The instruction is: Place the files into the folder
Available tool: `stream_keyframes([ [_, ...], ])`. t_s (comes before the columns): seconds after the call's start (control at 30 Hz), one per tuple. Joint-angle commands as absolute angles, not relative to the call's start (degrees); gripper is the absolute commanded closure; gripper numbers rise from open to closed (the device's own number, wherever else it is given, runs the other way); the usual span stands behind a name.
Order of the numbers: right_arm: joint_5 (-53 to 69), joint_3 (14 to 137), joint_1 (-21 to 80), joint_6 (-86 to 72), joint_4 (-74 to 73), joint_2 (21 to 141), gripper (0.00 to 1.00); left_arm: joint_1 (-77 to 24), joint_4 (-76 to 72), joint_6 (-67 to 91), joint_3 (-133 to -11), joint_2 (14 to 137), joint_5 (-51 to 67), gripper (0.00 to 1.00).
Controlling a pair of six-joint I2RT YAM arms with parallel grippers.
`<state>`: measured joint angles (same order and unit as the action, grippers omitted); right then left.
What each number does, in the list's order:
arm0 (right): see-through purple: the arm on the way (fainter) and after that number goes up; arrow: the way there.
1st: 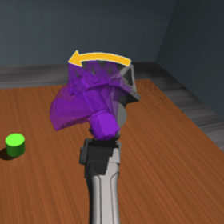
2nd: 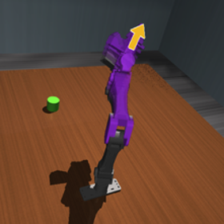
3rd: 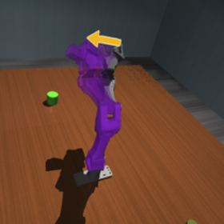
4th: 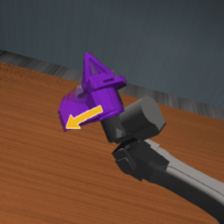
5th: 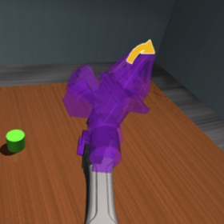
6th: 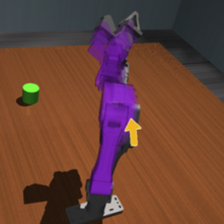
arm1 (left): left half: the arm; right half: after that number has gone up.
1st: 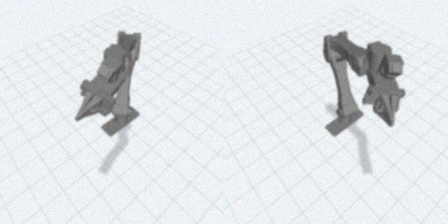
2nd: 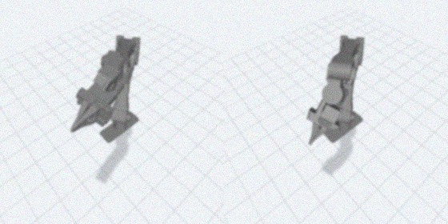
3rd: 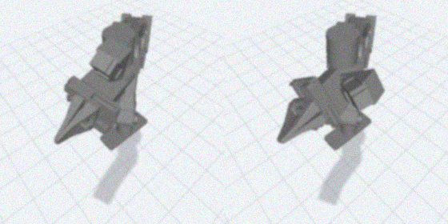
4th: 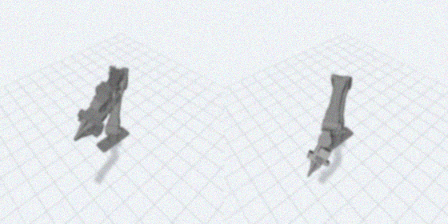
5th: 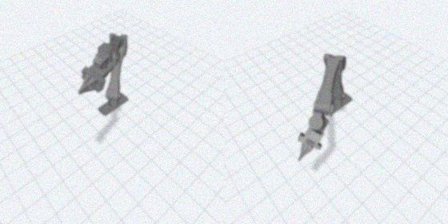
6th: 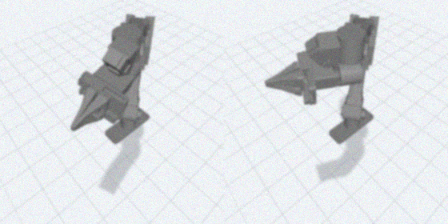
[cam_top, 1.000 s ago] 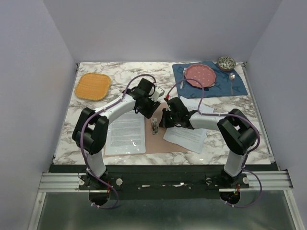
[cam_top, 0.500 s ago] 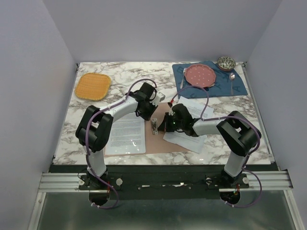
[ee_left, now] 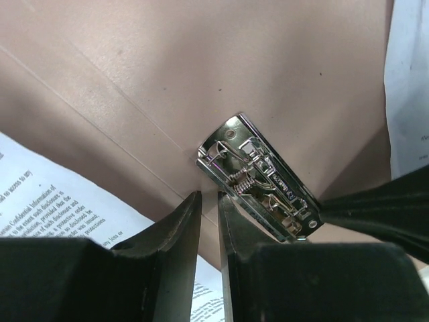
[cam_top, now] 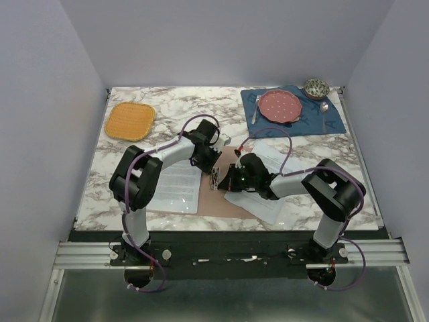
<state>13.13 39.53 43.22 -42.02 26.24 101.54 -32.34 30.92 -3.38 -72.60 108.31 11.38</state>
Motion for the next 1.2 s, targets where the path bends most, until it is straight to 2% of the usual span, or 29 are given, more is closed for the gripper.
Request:
stream_keyframes([
  [0.0, 11.1, 36.4, 45.2, -42.9, 22.2, 102.1, 0.99, -33.5, 29.9, -2.8, -71.7, 109.2, 14.6, 0.69],
  [0.27, 6.7, 37.0, 45.4, -41.8, 18.5, 99.4, 0.99, -34.4, 30.3, -3.2, -67.6, 104.5, 14.1, 0.69],
  [0.33, 6.1, 37.4, 45.3, -41.4, 17.8, 98.9, 0.99, -34.4, 30.8, -3.3, -67.1, 102.5, 12.8, 0.67],
  [0.37, 6.0, 37.7, 45.3, -41.0, 17.7, 98.7, 0.99, -34.4, 31.6, -3.5, -67.0, 101.8, 12.5, 0.63],
  [0.4, 5.9, 37.8, 45.3, -41.0, 17.4, 98.6, 0.99, -34.4, 32.2, -3.6, -67.2, 101.0, 12.0, 0.53],
  [0.43, 5.7, 38.0, 45.3, -41.0, 17.3, 98.5, 0.99, -34.4, 32.9, -3.7, -67.4, 99.6, 12.0, 0.47],
  [0.5, 5.5, 38.1, 45.3, -40.9, 17.4, 98.0, 0.99, -34.4, 34.3, -3.5, -67.3, 98.1, 12.6, 0.39],
  [0.6, 5.3, 38.1, 45.2, -41.0, 18.2, 97.6, 0.99, -34.4, 35.1, -3.2, -66.3, 95.5, 14.8, 0.35],
  [0.77, 4.5, 37.0, 45.2, -42.8, 21.1, 97.1, 0.99, -34.4, 34.0, -3.3, -64.3, 94.6, 18.4, 0.39],
  [0.87, 4.6, 36.4, 45.2, -43.4, 23.6, 96.4, 0.99, -34.4, 33.2, -3.1, -63.6, 95.9, 20.4, 0.51],
  [0.9, 4.4, 36.6, 45.3, -43.4, 23.7, 96.3, 0.99, -34.4, 33.2, -3.0, -63.3, 96.4, 20.8, 0.60],
  [1.17, 4.1, 40.0, 45.2, -42.9, 22.4, 97.6, 0.99, -34.4, 31.2, -2.1, -61.1, 98.6, 22.4, 0.65],
])
